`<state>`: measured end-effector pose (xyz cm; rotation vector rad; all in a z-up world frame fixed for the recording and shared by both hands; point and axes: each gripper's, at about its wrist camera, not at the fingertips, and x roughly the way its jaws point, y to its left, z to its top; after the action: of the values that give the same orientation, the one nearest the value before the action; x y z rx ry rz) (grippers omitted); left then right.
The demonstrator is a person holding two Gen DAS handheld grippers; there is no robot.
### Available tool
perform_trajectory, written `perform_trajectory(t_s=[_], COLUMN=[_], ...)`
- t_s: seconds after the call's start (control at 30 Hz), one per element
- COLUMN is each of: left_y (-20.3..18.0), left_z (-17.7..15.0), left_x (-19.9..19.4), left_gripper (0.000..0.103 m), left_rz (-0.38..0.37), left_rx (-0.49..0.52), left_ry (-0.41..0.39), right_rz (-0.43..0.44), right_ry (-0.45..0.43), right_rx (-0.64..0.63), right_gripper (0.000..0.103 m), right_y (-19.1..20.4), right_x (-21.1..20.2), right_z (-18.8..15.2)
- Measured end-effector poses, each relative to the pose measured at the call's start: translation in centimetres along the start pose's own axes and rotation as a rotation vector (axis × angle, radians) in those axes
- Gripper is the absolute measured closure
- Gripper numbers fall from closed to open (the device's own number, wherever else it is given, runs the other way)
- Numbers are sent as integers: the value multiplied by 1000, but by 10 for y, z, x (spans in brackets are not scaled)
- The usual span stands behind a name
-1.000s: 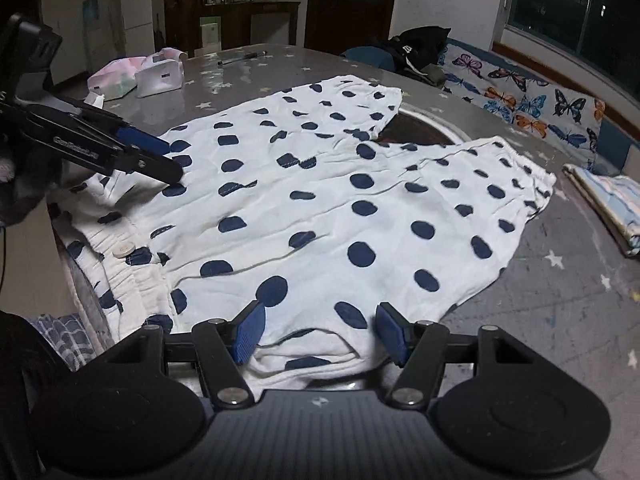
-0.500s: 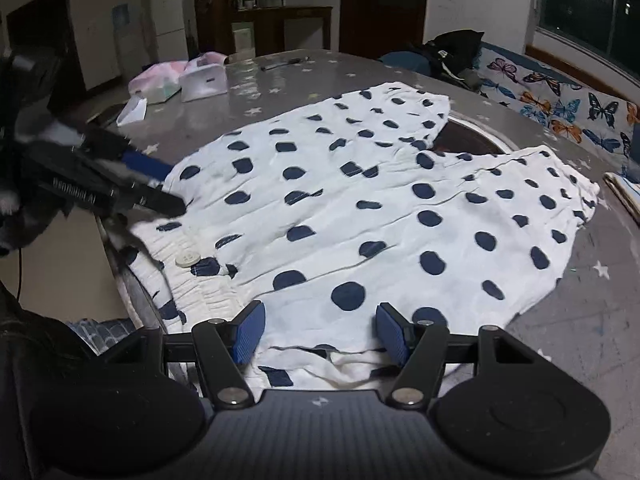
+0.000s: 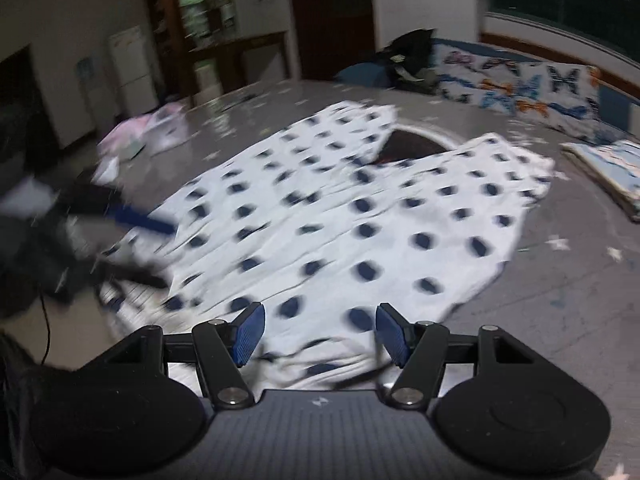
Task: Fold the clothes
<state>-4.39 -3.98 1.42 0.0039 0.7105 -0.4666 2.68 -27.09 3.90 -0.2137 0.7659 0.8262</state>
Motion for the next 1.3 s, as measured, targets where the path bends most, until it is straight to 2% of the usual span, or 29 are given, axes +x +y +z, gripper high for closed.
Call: perform_trajectory(t_s=[0.07, 0.23, 0.37, 0.47, 0.53, 0.57, 0.63, 0.7, 0.73, 0.9, 1.03, 1.3], left_y=[-15, -47, -60, -60, -59, -58, -52, -44, -41, -33, -24, -16], left_z=[5, 10, 7, 5, 3, 4, 6, 8, 10, 12, 14, 15], left_x=[9, 35, 58, 70, 74, 74, 74, 75, 75, 71, 73, 75], left_gripper=[37, 37, 39, 47, 56, 59, 74, 84, 86, 89, 90, 91], left_rz=[-66, -157, -166, -153, -142, -141, -153, -183, -196, -236, -266, -303], left_rx=[51, 165, 217, 230, 234, 234, 210, 168, 153, 115, 64, 10], left_ry=[9, 44, 97, 135, 148, 145, 146, 150, 151, 148, 150, 156], right_rz=[-36, -102, -144, -154, -170, -175, -186, -201, -209, -263, -293, -325], right_ry=[-17, -29, -28, -29, -31, -31, -35, -39, -42, -39, -26, -6], right_rx=[33, 132, 164, 187, 198, 206, 221, 249, 270, 335, 338, 340], right_gripper=[40, 40, 41, 41, 42, 42, 46, 48, 50, 56, 58, 61], right_y=[-13, -47, -68, -84, -97, -104, -119, -136, -145, -189, -219, -250], right_x=[-5, -4, 1, 7, 13, 17, 25, 36, 43, 82, 117, 166], right_z=[2, 8, 14, 23, 30, 34, 44, 55, 61, 89, 110, 133])
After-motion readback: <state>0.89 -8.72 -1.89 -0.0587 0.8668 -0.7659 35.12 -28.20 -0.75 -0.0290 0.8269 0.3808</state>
